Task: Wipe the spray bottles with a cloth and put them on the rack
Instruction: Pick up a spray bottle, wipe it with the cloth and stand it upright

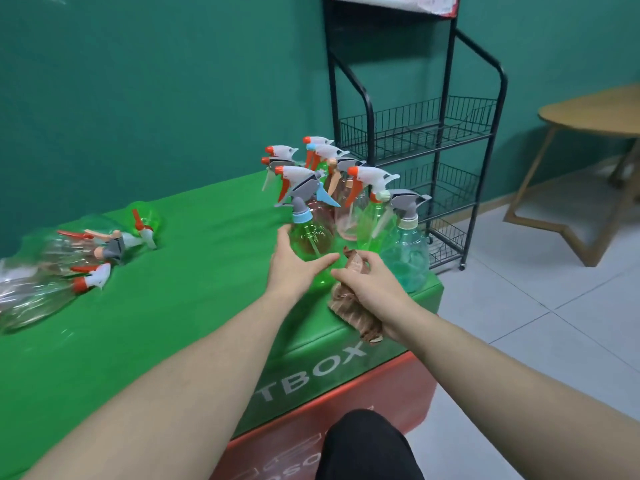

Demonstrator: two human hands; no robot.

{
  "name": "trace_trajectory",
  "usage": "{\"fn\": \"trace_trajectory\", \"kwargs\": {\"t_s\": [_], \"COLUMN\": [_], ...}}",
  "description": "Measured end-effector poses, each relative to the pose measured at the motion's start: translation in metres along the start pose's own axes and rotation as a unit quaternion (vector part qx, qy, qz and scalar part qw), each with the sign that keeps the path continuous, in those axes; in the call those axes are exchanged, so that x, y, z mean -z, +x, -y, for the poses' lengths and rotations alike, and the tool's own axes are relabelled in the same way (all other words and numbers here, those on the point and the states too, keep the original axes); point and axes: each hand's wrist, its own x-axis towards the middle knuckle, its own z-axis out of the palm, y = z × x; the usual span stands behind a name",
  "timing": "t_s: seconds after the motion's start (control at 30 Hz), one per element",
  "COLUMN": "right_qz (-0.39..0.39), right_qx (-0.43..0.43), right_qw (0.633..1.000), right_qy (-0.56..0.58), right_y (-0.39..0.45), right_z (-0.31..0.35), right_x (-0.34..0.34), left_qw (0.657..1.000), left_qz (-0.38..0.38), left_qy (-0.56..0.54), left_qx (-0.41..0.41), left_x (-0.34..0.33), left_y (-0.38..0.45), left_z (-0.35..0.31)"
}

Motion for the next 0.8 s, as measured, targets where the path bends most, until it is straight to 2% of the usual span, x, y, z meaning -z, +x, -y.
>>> {"fn": "trace_trajectory", "kwargs": {"t_s": [0.17, 0.47, 0.6, 0.8], "right_qz": [0.016, 0.017, 0.016, 0.043], "right_qx": [0.048, 0.04, 0.039, 0.041], "right_qw": [0.995, 0.996, 0.997, 0.996], "right_qy": [-0.082, -0.075, -0.066, -0.063], "right_y": [0.0, -0.001, -0.009, -0.021], "right_z": [-0.001, -0.01, -0.009, 0.001], "right_x": [0.013, 0.019, 0.014, -0.017], "left_qw": [0.999, 0.999, 1.0, 0.998], "left_qz": [0.002, 0.014, 0.012, 0.018], "left_qy": [0.035, 0.034, 0.016, 0.051], "left_qx": [-0.012, -0.01, -0.012, -0.024], "left_x": [-0.019, -0.029, -0.013, 0.04], "left_y": [0.009, 0.008, -0.003, -0.02], "left_z": [-0.005, -0.011, -0.005, 0.022]}}
